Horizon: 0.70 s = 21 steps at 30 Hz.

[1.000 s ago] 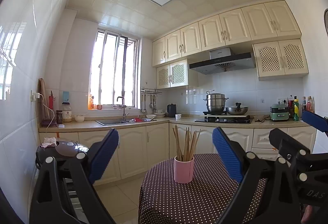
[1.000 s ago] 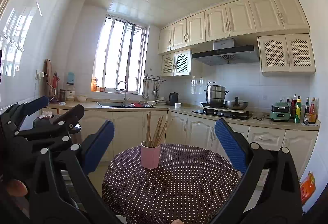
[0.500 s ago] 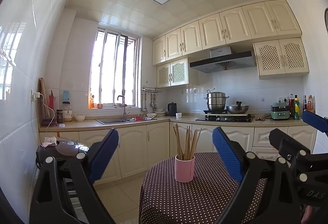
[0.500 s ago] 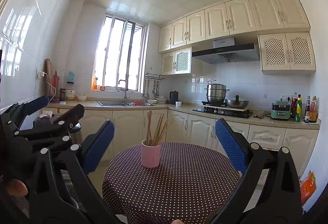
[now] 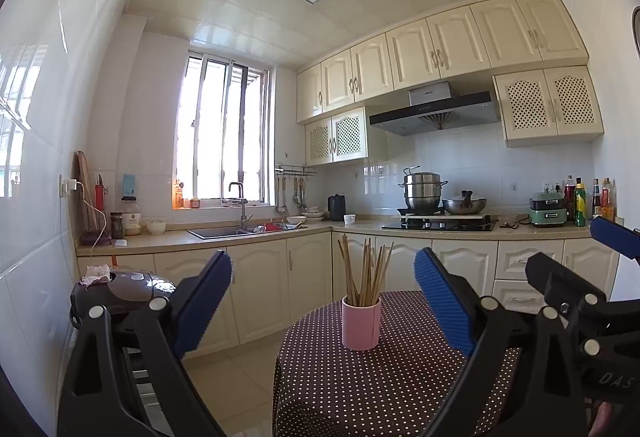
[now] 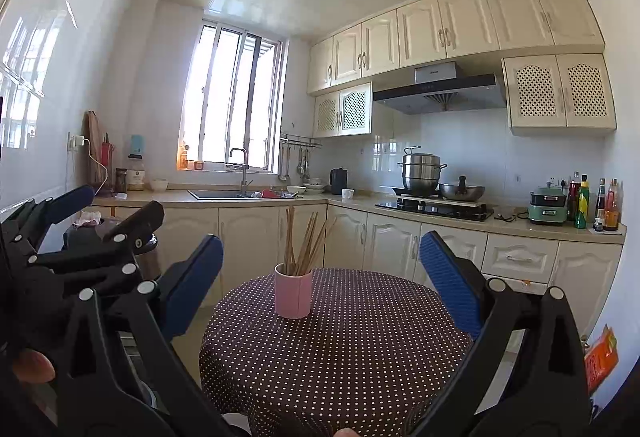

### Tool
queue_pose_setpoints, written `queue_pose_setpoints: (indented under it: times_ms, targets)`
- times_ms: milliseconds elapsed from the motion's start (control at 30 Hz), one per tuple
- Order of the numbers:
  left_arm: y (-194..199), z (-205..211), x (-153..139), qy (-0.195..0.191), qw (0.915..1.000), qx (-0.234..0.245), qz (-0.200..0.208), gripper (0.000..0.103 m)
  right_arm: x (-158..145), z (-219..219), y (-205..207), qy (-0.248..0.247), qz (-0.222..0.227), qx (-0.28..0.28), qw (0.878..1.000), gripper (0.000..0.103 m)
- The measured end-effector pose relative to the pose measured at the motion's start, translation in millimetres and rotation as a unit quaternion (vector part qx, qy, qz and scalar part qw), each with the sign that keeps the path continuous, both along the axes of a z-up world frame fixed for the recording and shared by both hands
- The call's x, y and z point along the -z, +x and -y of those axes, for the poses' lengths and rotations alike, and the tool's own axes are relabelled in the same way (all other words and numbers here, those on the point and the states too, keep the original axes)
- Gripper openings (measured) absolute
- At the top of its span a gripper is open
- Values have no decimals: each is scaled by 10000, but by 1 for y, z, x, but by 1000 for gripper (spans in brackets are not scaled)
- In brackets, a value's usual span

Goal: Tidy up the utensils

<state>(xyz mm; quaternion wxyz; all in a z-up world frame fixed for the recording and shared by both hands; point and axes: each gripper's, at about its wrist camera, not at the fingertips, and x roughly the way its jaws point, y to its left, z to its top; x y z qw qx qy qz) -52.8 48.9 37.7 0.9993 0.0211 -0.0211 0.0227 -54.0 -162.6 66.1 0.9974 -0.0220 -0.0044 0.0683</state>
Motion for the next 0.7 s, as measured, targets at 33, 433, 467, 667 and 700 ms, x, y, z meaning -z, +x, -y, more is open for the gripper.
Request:
queue_pose_setpoints:
  times_ms: [33,433,467,667,700]
  targets:
    - [0,0,1,4,10000,-1,-3,91,0,0,0,3,-3,2,10000,97]
    - [4,1,3,28,10000,14,-46,91,5,2,3,66,-53,24,10000,97]
    - [4,1,3,29,10000,15,-50,91,5,2,3,68,-56,26,10000,97]
    - [9,4,7,88,9999,-20,-102,91,9,4,9,93,-134,31,9999,97]
    - [11,5,8,104,9999,-23,-120,91,10,4,9,95,-150,34,9998,97]
